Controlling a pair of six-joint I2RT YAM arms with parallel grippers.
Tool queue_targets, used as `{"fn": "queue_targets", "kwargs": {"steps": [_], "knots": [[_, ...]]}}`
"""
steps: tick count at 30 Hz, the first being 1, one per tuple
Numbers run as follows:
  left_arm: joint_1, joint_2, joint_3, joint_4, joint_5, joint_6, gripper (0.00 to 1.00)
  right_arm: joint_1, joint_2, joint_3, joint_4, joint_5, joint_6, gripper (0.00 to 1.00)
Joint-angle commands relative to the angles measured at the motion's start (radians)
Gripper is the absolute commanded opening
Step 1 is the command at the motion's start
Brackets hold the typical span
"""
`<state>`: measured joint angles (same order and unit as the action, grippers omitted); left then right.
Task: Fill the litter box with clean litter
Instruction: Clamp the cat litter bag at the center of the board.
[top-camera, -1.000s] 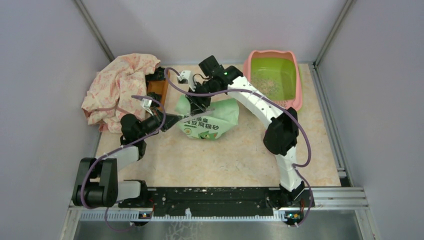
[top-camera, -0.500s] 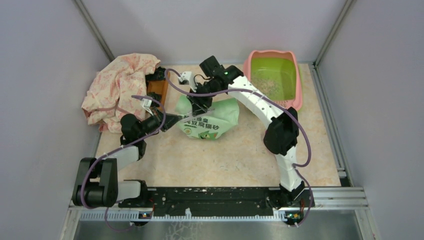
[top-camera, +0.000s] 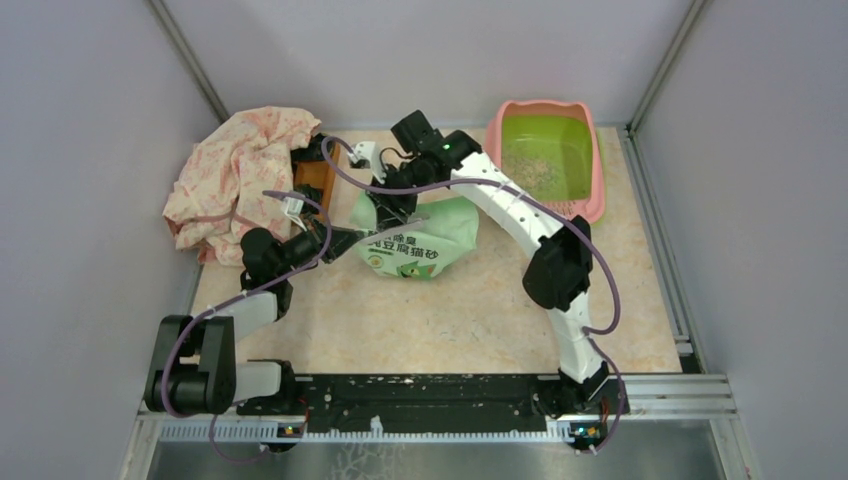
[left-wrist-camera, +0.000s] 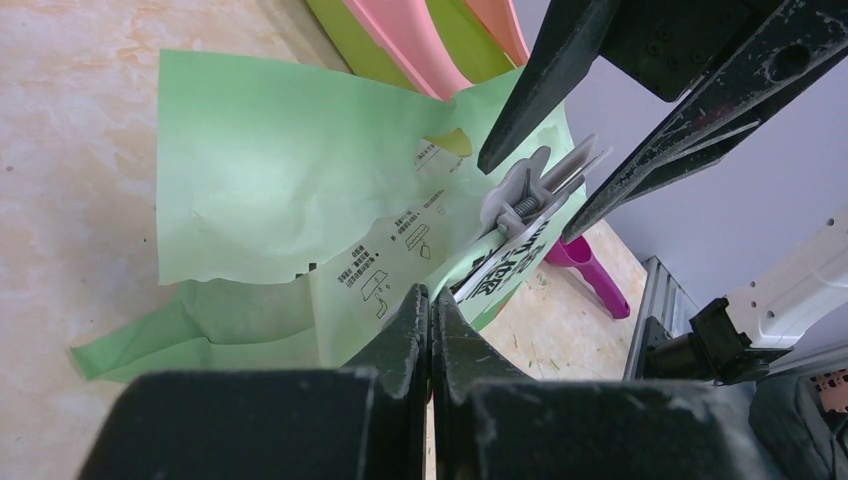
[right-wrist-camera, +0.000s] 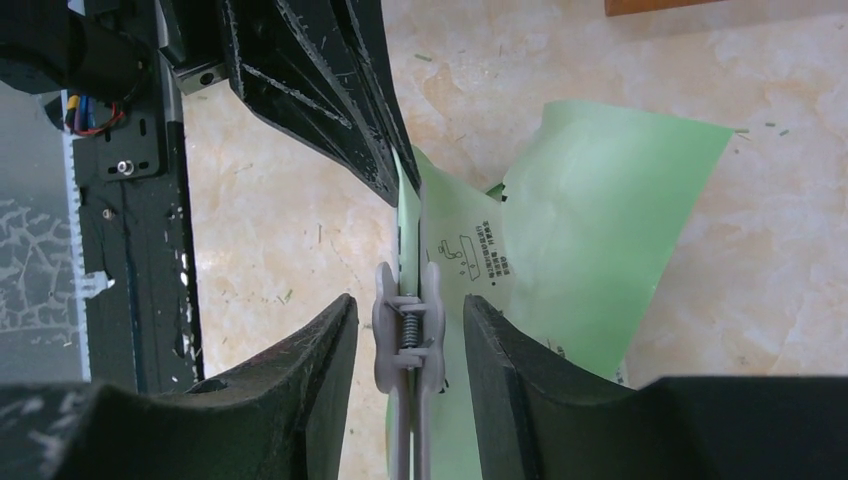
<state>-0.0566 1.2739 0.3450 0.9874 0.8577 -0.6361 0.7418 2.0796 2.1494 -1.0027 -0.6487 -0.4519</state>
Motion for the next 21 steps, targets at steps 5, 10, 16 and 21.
{"fn": "queue_targets", "kwargs": {"steps": [5, 10, 16, 21], "knots": [[0.000, -0.025, 0.011, 0.108, 0.014, -0.020, 0.00, 0.017, 0.017, 0.053, 0.007, 0.004, 0.002, 0.40], [0.000, -0.027, 0.009, 0.108, 0.015, -0.019, 0.00, 0.018, 0.015, 0.052, 0.007, 0.007, 0.004, 0.30], [0.000, -0.031, 0.006, 0.108, 0.014, -0.018, 0.00, 0.017, -0.005, 0.027, 0.032, 0.010, 0.011, 0.13], [0.000, -0.033, 0.005, 0.108, 0.012, -0.018, 0.00, 0.017, -0.053, -0.060, 0.110, 0.016, 0.039, 0.00]]}}
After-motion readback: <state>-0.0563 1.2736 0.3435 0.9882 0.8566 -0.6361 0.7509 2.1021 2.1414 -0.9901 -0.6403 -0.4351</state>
